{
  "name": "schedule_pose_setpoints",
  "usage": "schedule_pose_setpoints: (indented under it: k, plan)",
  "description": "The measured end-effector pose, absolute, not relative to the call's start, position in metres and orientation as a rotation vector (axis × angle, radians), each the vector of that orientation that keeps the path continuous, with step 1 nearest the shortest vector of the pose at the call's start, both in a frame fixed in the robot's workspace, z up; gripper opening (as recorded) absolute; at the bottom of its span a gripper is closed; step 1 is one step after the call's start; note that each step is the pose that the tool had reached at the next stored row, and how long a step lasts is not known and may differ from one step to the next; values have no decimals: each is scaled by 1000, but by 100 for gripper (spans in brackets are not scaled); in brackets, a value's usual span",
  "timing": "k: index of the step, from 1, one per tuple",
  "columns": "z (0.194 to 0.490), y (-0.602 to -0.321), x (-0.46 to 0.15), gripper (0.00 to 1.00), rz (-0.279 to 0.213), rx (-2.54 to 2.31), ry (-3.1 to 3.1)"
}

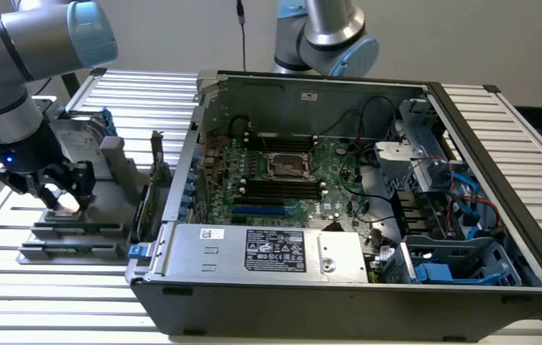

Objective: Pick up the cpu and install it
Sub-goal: 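Pick up the cpu and move it towards the insertion slot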

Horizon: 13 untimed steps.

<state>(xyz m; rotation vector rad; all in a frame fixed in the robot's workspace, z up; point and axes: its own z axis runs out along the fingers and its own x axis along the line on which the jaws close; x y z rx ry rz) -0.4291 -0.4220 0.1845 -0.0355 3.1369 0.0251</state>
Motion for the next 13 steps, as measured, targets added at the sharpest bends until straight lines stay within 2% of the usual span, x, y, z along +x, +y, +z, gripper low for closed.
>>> schedule_pose_setpoints:
  k: [4, 5, 13]
  plan:
    - [185, -422, -429, 60, 25, -34, 3137]
    - [185, -422, -429, 55, 25, -33, 3137]
    - [185, -422, -429, 55, 27, -32, 3137]
